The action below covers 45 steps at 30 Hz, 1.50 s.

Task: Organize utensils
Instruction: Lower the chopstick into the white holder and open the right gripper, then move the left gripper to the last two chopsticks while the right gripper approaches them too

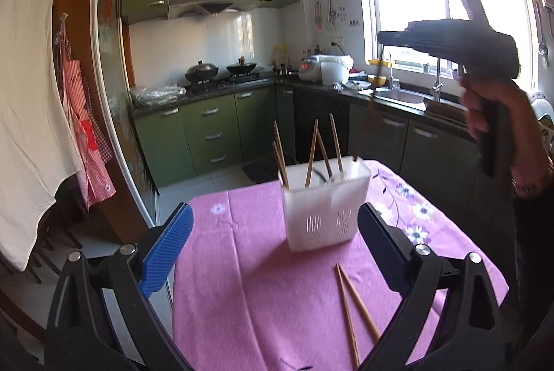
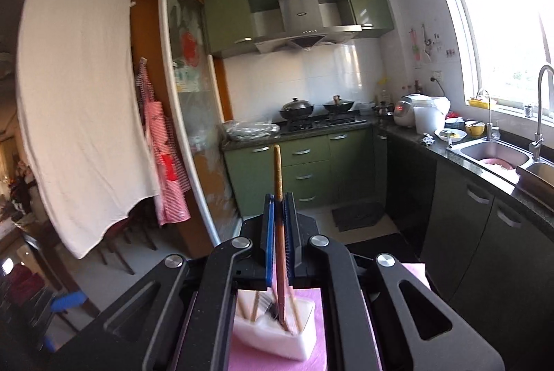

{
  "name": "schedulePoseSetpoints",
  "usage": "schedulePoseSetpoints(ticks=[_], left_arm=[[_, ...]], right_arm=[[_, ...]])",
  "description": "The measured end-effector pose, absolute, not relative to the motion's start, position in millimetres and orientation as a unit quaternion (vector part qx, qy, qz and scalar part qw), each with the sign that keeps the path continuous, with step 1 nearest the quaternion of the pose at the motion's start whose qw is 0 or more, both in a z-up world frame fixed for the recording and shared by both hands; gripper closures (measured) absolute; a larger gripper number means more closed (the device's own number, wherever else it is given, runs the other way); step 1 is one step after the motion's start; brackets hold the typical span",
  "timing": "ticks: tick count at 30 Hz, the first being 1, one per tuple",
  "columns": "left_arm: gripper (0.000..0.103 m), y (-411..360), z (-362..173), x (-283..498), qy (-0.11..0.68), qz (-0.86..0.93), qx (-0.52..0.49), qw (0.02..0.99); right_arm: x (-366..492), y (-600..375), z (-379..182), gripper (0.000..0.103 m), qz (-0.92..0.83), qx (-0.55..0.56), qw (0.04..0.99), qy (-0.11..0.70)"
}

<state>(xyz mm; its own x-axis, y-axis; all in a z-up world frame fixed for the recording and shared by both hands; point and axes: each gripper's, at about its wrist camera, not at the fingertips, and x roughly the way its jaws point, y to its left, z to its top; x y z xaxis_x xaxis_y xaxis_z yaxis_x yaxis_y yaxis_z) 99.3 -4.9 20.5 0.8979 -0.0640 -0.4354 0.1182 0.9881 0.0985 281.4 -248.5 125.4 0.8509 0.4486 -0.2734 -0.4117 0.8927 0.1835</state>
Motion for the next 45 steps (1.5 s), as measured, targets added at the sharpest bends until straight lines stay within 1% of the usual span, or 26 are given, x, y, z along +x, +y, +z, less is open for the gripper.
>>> schedulePoseSetpoints(ticks=[5, 11, 12, 13, 18, 22, 25, 27, 29, 35, 37, 39, 41, 44, 45], left_arm=[[0.012, -1, 12, 97, 0.232, -0.051, 0.057, 0.970], [0.012, -6, 4, 102, 0.250, -0.062, 0.053, 0.965], [0.012, -8, 4, 103, 0.252, -0.064, 0.053, 0.964], [0.012, -10, 3, 102, 0.254, -0.065, 0.053, 0.964], [0.012, -17, -2, 104, 0.265, -0.076, 0.051, 0.960], [0.012, -27, -14, 109, 0.285, -0.085, 0.046, 0.954], [0.012, -34, -27, 115, 0.308, -0.097, 0.042, 0.945], [0.012, -40, -38, 121, 0.324, -0.102, 0.042, 0.940], [0.012, -45, -48, 127, 0.337, -0.104, 0.043, 0.935], [0.012, -60, -92, 150, 0.388, -0.103, 0.041, 0.915], [0.019, -63, -111, 162, 0.418, -0.106, 0.032, 0.902], [0.029, -63, -127, 173, 0.444, -0.104, 0.022, 0.890], [0.034, -62, -138, 181, 0.462, -0.103, 0.013, 0.881], [0.038, -64, -150, 190, 0.479, -0.097, 0.010, 0.873], [0.041, -67, -153, 193, 0.482, -0.094, 0.016, 0.871]], right_arm=[[319, -228, 101, 0.097, 0.208, 0.041, 0.957, 0.199], [339, -209, 64, 0.096, 0.211, 0.017, 0.945, 0.251], [340, -208, 61, 0.095, 0.212, 0.016, 0.943, 0.255], [339, -207, 58, 0.089, 0.214, 0.016, 0.942, 0.257], [311, -216, 74, 0.088, 0.233, 0.019, 0.944, 0.234], [261, -234, 79, 0.077, 0.243, 0.018, 0.947, 0.209], [221, -253, 55, 0.070, 0.232, 0.015, 0.949, 0.213], [203, -262, 35, 0.069, 0.225, 0.013, 0.947, 0.228], [187, -274, 3, 0.069, 0.207, 0.015, 0.944, 0.255], [170, -288, -65, 0.069, 0.170, 0.010, 0.934, 0.314], [168, -292, -81, 0.069, 0.171, 0.020, 0.928, 0.330], [169, -296, -94, 0.069, 0.173, 0.030, 0.921, 0.348], [167, -301, -105, 0.069, 0.177, 0.042, 0.916, 0.357], [168, -302, -113, 0.069, 0.180, 0.049, 0.912, 0.366], [170, -302, -116, 0.069, 0.181, 0.051, 0.911, 0.368]])
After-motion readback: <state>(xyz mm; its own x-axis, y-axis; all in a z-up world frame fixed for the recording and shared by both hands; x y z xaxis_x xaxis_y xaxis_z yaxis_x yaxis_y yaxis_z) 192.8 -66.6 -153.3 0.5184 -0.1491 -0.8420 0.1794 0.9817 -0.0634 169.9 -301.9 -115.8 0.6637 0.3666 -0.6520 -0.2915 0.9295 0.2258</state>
